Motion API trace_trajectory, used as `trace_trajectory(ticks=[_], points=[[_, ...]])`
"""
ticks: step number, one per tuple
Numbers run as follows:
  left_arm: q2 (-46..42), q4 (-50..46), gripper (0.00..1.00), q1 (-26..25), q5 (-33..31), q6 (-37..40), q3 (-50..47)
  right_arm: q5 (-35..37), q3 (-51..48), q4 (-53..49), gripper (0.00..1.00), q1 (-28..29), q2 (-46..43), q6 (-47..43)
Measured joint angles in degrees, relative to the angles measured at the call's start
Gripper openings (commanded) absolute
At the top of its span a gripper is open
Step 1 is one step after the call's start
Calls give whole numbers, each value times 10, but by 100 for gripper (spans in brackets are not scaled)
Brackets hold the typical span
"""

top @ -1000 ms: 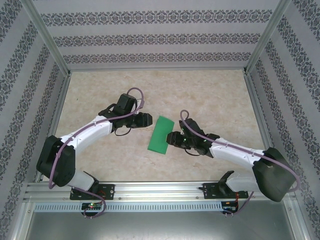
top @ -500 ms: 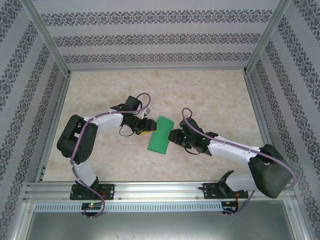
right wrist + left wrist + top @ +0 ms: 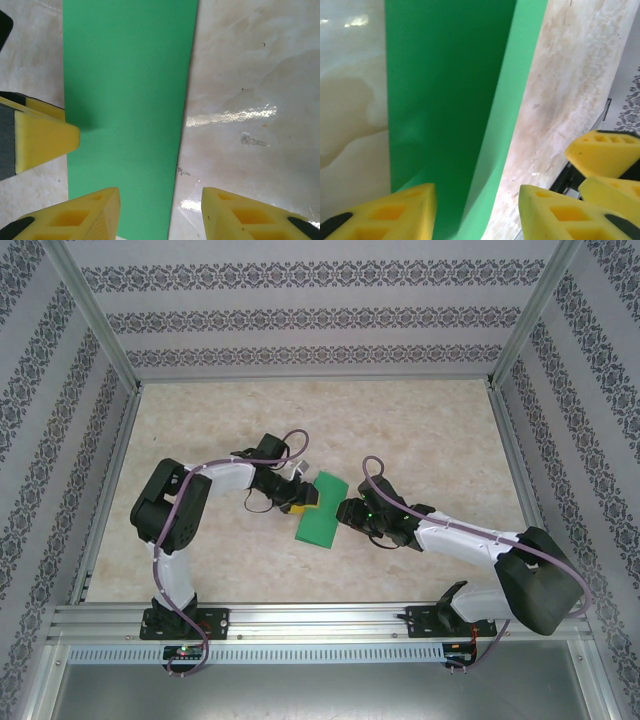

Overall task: Fold a paper plane with a square sheet of paper (pick it up from the middle)
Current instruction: Fold the triangle a second time at the center of the table.

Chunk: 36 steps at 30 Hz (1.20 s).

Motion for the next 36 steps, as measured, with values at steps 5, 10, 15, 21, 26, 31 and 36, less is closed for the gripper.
trace_trajectory(ticks=[5,10,15,21,26,31,36], points=[[13,7,19,0,12,0,10,2,0,6,56,0,2,-2],[13,21,11,0,11,-21,9,16,0,1,65,10,-7,-19],[-40,69,3,0,-22,-76,-47,46,13,-18,64,27,-37,-60],[-123,127,1,-1,-70,-155,-119,109,18,-2,60,91,-59,-148],[-150,141,1,-1,-103,-187,-134,166,21,10,59,152,-59,-236],[-151,146,1,-6,-110,-196,-121,237,42,-21,59,169,-58,-242],[-162,144,0,-11,-121,-196,-94,240,43,-61,65,106,-73,-169]])
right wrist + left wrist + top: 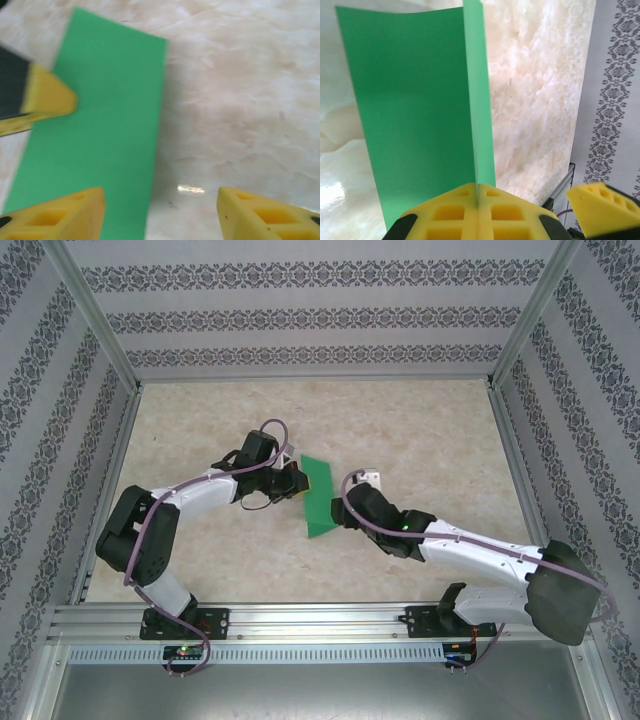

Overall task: Fold a paper plane with a square sheet of paper (pick it up from the middle)
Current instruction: Fold the triangle a second time at the center of the table.

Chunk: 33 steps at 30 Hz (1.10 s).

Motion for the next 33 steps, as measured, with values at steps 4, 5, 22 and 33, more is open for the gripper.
trace_trajectory(ticks=[4,5,22,33], points=[[-38,-16,0,0,-19,3,1,-4,-23,-19,69,-21,-39,57],[-50,-26,0,0,-26,6,3,-5,-26,-24,69,-21,-48,67],[-167,-360,0,-17,-226,93,204,-68,-51,-12,72,-47,-130,111],[-71,-431,0,-83,-276,99,209,-96,-72,40,68,-42,-153,70]])
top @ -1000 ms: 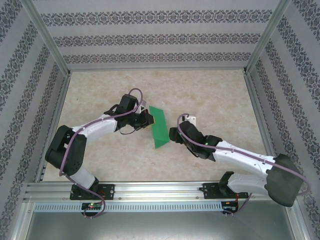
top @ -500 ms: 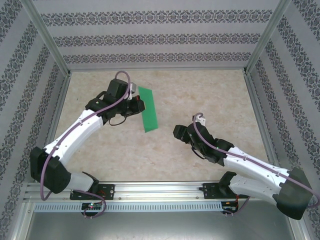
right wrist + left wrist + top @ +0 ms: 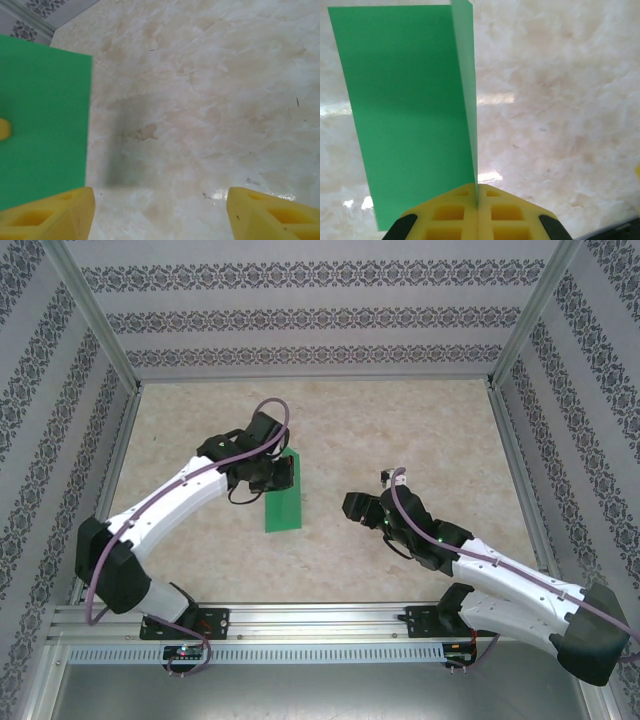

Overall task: Fold a paper plane with a square sheet of paper (pick it up from the middle)
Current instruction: Fold the triangle a second time at the center of the table.

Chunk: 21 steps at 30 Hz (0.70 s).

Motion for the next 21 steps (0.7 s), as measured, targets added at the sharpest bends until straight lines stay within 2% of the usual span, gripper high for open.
trace_trajectory(ticks=[5,9,11,17,21], points=[[107,21,0,-16,31,3,0,18,-29,51,67,59,24,-51],[160,41,0,-23,60,3,-1,49,-26,90,65,120,89,-119],[167,46,0,-23,68,5,-1,61,-13,104,66,149,131,-152],[170,55,0,-23,76,5,0,101,37,157,77,219,231,-206],[170,57,0,-23,78,5,0,141,75,163,77,244,294,-219]])
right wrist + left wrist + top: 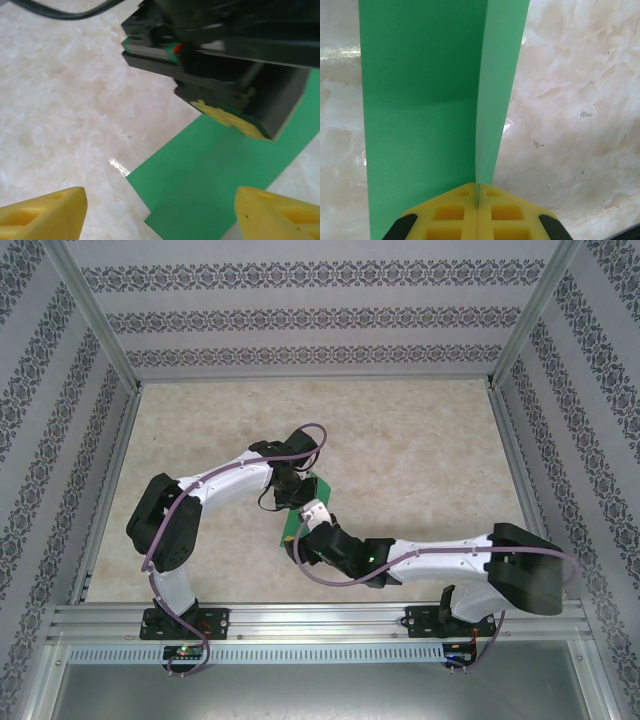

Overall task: Fold a paper plane with a square sheet of paper (pick it up from the middle)
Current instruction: Fold the triangle a second time at the center of the table.

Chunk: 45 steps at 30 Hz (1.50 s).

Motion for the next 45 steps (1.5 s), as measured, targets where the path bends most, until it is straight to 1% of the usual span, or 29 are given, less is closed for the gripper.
trace_trajectory(ticks=[4,8,9,11,16,20,23,25,29,32,34,35,36,38,39,40,41,42,45], points=[[0,0,0,0,0,0,1,49,21,-9,72,14,41,3],[0,0,0,0,0,0,2,85,32,-31,65,15,50,17],[0,1,0,0,0,0,2,89,34,-35,63,15,50,21],[0,0,0,0,0,0,2,91,43,-51,55,15,56,30],[0,0,0,0,0,0,2,91,67,-88,49,19,82,53],[0,0,0,0,-1,0,2,91,82,-116,48,23,89,64],[0,0,1,0,-3,0,3,91,99,-141,37,25,89,72],[0,0,2,0,-5,0,4,91,108,-150,28,25,89,78],[0,0,9,1,-5,0,4,89,110,-167,15,25,89,95],[-1,0,16,2,-5,3,4,87,110,-177,6,25,88,105],[-3,0,19,4,-6,4,4,80,110,-180,3,23,86,110],[-5,0,24,6,-7,4,4,73,111,-182,3,19,83,110],[-9,0,26,9,-7,5,4,67,111,-182,2,17,81,111],[-24,-2,44,17,-12,8,4,51,111,-181,0,7,73,114],[-35,-4,58,21,-16,9,4,43,111,-180,0,1,69,116],[-47,-5,69,25,-20,13,4,35,111,-178,1,-5,65,118],[-64,-7,75,32,-23,15,4,26,110,-175,1,-10,62,120],[-79,-8,77,38,-26,15,4,17,109,-169,1,-16,58,122],[-130,-8,77,55,-38,17,-2,-23,104,-151,0,-33,46,129]])
